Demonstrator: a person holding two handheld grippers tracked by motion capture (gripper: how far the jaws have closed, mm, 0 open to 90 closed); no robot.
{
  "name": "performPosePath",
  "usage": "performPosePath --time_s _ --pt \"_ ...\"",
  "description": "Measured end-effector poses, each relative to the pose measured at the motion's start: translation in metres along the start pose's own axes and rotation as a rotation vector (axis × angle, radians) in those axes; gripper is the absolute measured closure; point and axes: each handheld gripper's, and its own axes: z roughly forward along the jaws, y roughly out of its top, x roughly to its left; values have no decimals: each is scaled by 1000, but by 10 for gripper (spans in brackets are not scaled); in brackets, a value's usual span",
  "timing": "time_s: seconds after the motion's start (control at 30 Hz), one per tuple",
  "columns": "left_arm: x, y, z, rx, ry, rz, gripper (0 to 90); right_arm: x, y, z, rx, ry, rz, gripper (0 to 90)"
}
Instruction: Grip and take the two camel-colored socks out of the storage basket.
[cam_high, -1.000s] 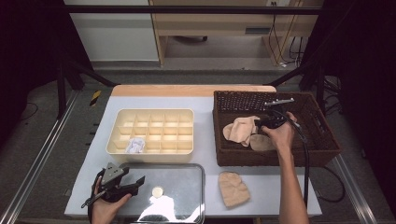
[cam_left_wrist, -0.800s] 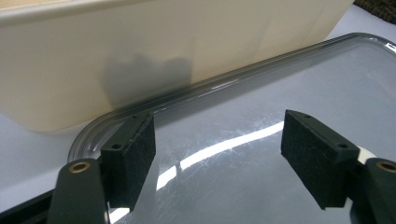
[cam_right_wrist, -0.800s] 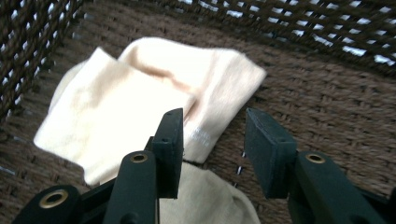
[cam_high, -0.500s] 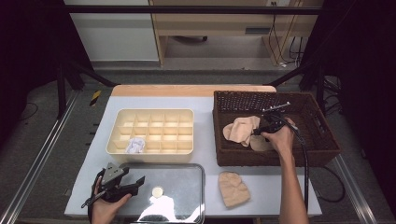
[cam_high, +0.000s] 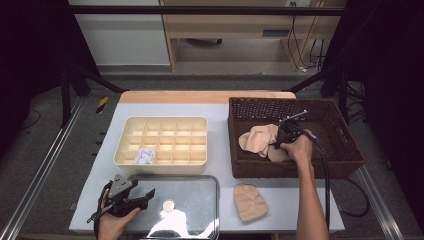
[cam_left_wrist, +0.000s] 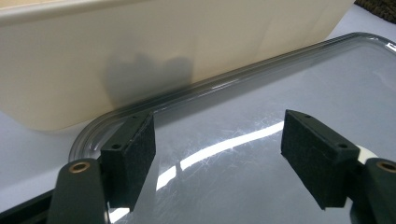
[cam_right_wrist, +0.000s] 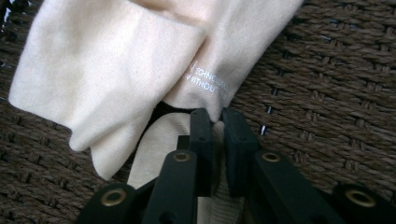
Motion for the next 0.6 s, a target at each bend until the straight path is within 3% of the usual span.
performPosePath --time_s 0.1,0.27,0.6 --pt "0 0 0 1 1 2 258 0 0 -4 -34 0 2 855" --pt "0 0 1 3 1 2 258 0 1 -18 -183 -14 -7 856" --pt "0 0 1 3 -1 4 258 2 7 -45 -393 -32 3 859"
